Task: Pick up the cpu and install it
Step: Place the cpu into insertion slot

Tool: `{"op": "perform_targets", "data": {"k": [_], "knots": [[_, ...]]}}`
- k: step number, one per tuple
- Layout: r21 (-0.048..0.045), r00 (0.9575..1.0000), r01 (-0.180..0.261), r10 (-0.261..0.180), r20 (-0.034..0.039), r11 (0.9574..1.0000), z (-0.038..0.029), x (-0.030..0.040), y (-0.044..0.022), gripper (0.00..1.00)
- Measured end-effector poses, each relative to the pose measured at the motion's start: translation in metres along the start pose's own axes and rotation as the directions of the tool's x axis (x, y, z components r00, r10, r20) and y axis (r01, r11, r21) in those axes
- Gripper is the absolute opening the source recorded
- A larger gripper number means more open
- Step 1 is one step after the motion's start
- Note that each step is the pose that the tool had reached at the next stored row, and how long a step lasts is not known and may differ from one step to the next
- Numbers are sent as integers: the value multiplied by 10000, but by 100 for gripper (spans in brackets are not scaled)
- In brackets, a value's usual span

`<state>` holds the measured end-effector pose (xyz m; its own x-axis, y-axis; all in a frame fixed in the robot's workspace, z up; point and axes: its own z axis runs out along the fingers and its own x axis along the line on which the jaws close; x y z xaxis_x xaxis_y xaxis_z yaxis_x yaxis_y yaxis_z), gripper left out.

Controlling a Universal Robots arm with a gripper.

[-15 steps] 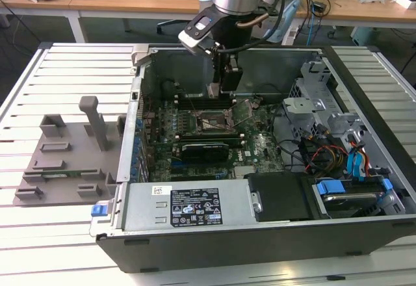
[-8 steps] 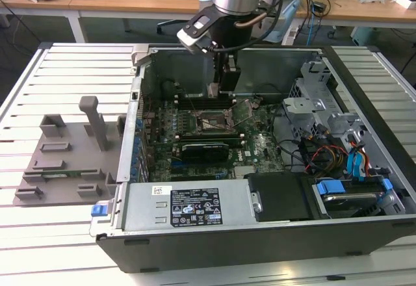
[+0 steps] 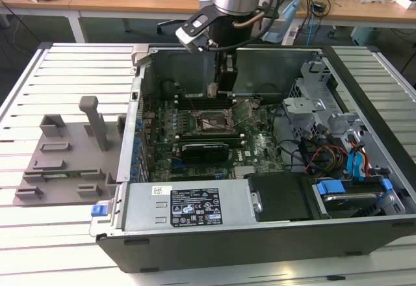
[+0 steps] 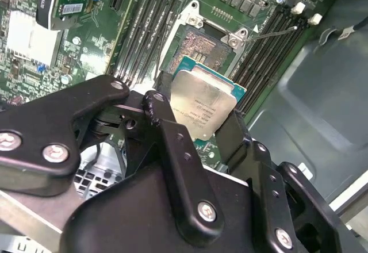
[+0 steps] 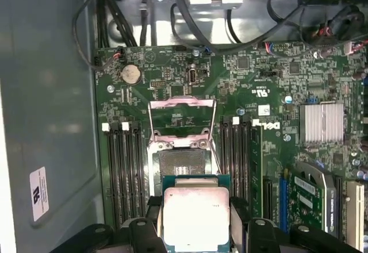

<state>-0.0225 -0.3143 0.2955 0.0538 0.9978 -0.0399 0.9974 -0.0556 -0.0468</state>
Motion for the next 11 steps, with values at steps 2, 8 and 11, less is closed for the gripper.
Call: {"op": "perform_targets", "data": {"k": [2,8,11], "knots": [[7,9998,-193,193,-6,9998,1,0,0,55],[31,9968,-797,797,-18,9968,3,0,0,55],[19,9987,-507,507,-8,9987,4,0,1,55]]}}
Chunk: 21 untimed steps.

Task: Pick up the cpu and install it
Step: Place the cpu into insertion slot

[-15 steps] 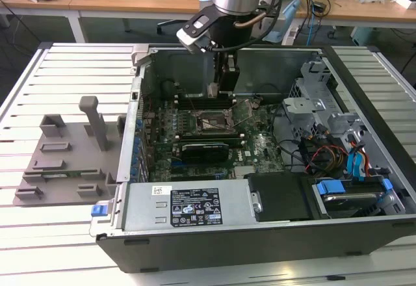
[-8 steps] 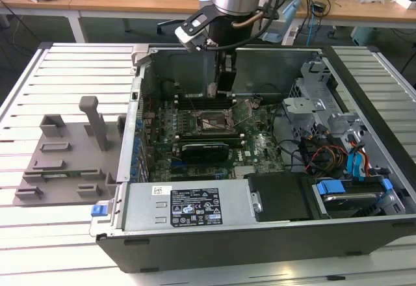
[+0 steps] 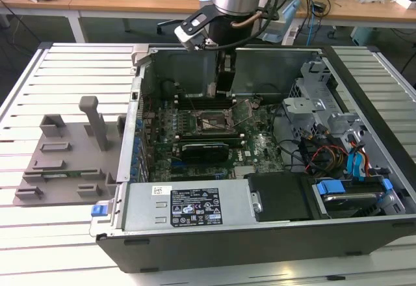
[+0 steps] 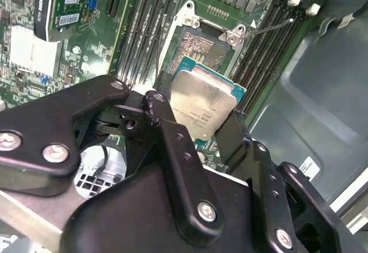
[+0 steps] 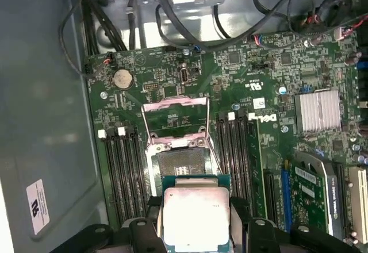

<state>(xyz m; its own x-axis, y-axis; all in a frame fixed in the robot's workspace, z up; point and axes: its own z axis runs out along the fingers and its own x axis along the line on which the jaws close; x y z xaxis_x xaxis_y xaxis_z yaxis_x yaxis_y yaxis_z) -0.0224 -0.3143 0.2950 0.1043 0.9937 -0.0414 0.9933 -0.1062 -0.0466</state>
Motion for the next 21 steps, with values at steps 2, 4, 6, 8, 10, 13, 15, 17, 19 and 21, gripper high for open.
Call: {"op": "perform_targets", "data": {"k": [2,4,6,8,10,13,15,17,19,21], "knots": [[-30,9971,754,-754,37,9971,3,0,0,55],[-52,9906,1364,-1364,69,9906,7,0,0,55],[-78,9765,2154,-2153,112,9765,9,1,0,55],[-80,9755,2197,-2196,115,9755,10,1,0,55],[-75,9786,2054,-2053,107,9787,21,1,0,55],[-64,9850,1726,-1725,90,9850,27,1,1,55],[-61,9867,1625,-1625,87,9867,28,2,1,55],[-61,9867,1623,-1623,91,9867,28,1,1,55],[-61,9867,1623,-1623,92,9867,28,1,1,55],[-60,9867,1624,-1623,93,9867,28,1,1,55]]}}
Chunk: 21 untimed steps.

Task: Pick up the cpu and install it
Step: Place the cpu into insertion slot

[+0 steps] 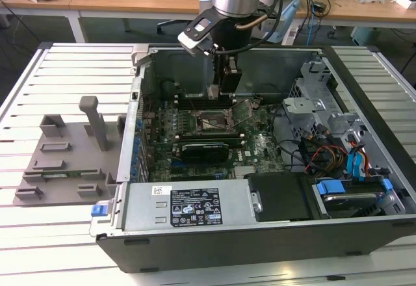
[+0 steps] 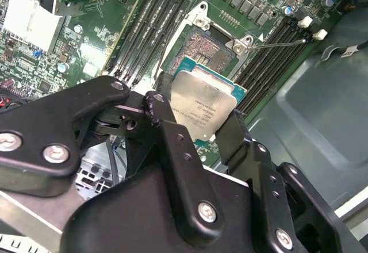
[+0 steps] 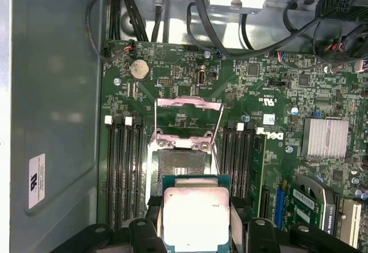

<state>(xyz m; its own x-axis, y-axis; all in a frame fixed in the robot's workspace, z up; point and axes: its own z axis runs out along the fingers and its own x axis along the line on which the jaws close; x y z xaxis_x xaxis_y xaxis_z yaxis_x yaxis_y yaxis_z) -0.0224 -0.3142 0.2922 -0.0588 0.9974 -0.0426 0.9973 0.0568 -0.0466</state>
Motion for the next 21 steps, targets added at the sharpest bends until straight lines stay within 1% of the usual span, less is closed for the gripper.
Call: {"op": "perform_targets", "data": {"k": [11,21], "knots": [[0,10000,-2,2,3,10000,3,1,0,55],[10,9997,-229,229,-7,9997,47,2,2,55]]}}
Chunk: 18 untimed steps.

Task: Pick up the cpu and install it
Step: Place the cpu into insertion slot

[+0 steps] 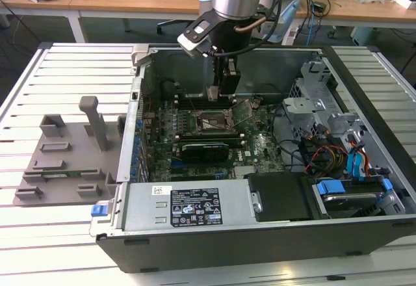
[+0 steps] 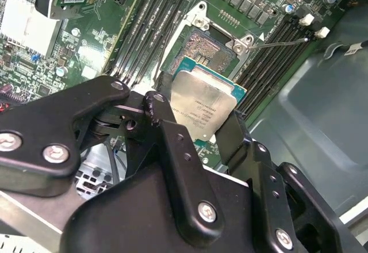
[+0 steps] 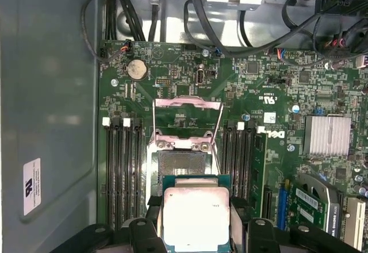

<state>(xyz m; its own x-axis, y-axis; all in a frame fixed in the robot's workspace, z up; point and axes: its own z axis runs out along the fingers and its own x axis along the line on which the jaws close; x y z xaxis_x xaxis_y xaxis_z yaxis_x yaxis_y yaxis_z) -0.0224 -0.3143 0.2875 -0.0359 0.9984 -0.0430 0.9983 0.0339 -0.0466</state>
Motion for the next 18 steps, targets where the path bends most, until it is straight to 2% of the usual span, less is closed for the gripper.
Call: {"op": "perform_targets", "data": {"k": [7,13,18], "knots": [[8,9998,-190,190,-9,9998,37,2,2,55],[9,9997,-224,224,2,9997,128,12,7,55],[-12,9996,281,-281,25,9996,173,23,9,55]]}}
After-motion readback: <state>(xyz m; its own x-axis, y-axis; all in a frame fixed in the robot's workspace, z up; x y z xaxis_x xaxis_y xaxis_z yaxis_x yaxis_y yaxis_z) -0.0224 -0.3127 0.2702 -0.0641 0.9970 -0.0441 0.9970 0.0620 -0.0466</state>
